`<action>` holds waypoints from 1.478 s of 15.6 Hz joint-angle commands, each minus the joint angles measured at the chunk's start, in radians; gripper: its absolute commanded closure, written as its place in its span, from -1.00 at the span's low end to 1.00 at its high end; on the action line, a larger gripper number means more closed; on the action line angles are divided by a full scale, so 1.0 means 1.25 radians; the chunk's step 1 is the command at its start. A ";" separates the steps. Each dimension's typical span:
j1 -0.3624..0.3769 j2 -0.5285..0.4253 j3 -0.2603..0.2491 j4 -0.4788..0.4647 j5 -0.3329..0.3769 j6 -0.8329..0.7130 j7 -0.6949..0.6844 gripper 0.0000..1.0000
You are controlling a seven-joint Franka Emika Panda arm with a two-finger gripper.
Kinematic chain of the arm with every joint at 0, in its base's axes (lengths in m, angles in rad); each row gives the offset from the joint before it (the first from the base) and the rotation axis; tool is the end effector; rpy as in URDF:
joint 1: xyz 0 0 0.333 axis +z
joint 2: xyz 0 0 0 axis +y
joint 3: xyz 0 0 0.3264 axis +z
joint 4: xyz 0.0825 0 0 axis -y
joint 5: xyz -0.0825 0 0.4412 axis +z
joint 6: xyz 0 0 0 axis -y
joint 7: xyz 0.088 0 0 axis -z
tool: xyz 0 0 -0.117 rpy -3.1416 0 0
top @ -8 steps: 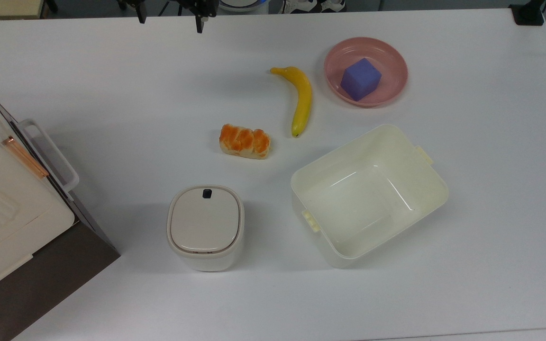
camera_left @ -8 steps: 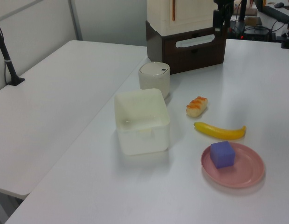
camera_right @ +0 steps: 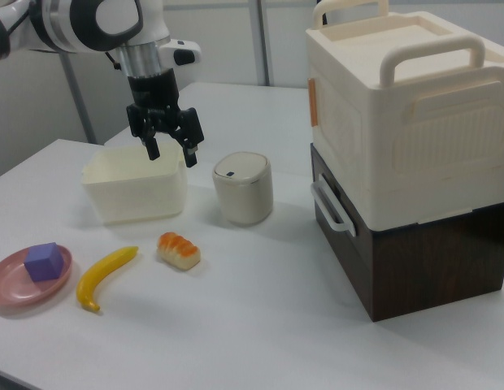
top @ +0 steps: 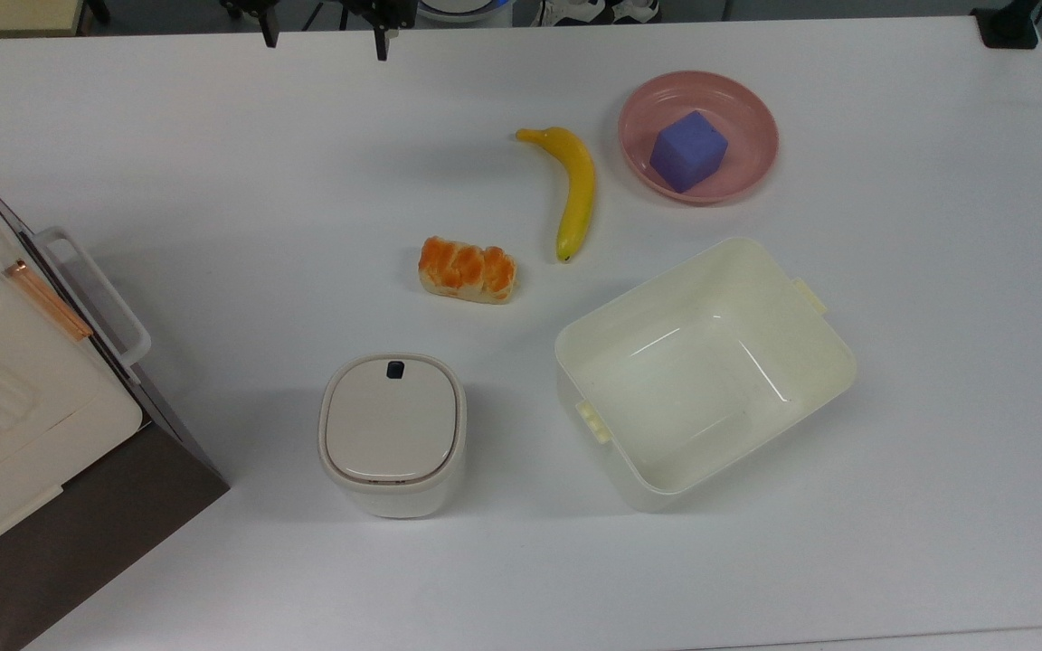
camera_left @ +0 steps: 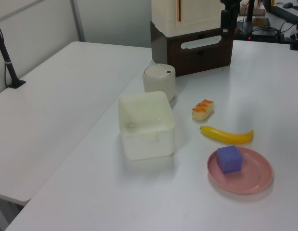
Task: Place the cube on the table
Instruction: 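Move the gripper over toward the purple cube on the pink plate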
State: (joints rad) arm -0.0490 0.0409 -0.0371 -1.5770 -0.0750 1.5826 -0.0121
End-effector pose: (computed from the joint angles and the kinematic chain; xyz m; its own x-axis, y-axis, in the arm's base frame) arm 0.6212 -0.0619 0.5977 0.9967 -0.0731 -0.0362 -0.0701 -0.9946 0.0759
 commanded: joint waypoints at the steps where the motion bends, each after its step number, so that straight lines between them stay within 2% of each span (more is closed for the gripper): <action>1: 0.019 -0.009 -0.002 -0.011 0.018 -0.008 -0.016 -1.00; 7: 0.099 -0.012 -0.002 -0.028 0.019 -0.008 -0.016 -1.00; 12: 0.211 -0.022 -0.002 -0.060 0.021 -0.047 -0.016 -1.00; 15: 0.299 -0.023 -0.002 -0.105 0.023 -0.050 -0.015 -1.00; 19: 0.400 -0.017 -0.001 -0.140 0.065 -0.040 -0.012 -1.00; 23: 0.473 0.015 0.000 -0.157 0.093 0.043 -0.011 -1.00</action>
State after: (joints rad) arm 0.4826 0.0467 -0.0220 -1.7332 0.0136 1.5553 -0.0173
